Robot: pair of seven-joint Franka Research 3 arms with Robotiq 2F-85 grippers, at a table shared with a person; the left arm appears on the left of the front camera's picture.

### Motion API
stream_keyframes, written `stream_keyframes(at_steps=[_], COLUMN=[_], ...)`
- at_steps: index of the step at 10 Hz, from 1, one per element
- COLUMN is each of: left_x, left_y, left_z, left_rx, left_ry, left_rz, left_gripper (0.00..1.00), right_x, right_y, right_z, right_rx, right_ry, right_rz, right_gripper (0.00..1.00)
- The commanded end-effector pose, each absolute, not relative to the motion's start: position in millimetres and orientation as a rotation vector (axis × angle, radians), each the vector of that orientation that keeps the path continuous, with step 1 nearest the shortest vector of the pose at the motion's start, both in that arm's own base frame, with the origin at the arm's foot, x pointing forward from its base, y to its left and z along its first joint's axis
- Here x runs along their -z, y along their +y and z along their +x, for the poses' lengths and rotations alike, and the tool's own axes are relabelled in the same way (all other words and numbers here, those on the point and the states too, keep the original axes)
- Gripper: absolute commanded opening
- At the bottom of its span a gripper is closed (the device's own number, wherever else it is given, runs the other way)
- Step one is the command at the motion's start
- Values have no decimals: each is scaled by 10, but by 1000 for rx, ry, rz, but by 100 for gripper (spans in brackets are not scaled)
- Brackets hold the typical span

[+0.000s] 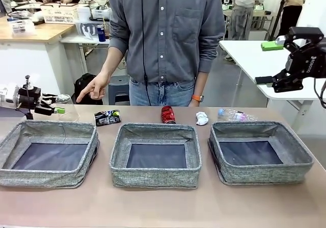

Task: Sort the waste into the appropriate baskets.
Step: Pick up the waste item pointed out by the person.

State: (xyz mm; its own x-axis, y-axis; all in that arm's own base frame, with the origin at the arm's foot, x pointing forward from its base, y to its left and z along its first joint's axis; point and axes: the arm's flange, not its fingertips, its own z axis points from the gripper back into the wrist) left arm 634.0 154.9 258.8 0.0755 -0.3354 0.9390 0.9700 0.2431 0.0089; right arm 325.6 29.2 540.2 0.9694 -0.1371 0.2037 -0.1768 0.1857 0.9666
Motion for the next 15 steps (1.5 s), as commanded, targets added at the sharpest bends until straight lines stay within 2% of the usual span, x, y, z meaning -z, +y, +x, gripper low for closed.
stream_keyframes(at_steps=[1,6,7,8,9,10,11,12,13,15], left_x=[-2584,-2526,-2518,-2514,-2513,-2499,-2491,-2487,-2488,-2493], left_y=[1512,1547,1544,1543,1541,1537,1531,1524,1522,1521], left_z=[6412,6407,6407,6404,6402,6404,6402,6399,6396,6391], left_rx=[1142,1153,1153,1156,1157,1158,1156,1156,1173,1177], left_ry=[-1048,-1035,-1031,-1035,-1042,-1042,-1044,-1044,-1036,-1021], left_rz=[-818,-833,-830,-836,-842,-843,-843,-844,-867,-868], left_gripper=[100,98,81,79,61,75,42,56,22,22], right_x=[-5427,-5427,-5427,-5427,-5427,-5427,-5427,-5427,-5427,-5427], right_y=[310,310,310,310,310,310,310,310,310,310], right_z=[3280,3280,3280,3280,3280,3280,3280,3280,3280,3280], right_rx=[-36,-36,-36,-36,-36,-36,-36,-36,-36,-36], right_ry=[-285,-285,-285,-285,-285,-285,-285,-285,-285,-285], right_rz=[1411,1411,1411,1411,1411,1411,1411,1411,1411,1411], right_gripper=[100,100,100,100,100,100,100,100,100,100])
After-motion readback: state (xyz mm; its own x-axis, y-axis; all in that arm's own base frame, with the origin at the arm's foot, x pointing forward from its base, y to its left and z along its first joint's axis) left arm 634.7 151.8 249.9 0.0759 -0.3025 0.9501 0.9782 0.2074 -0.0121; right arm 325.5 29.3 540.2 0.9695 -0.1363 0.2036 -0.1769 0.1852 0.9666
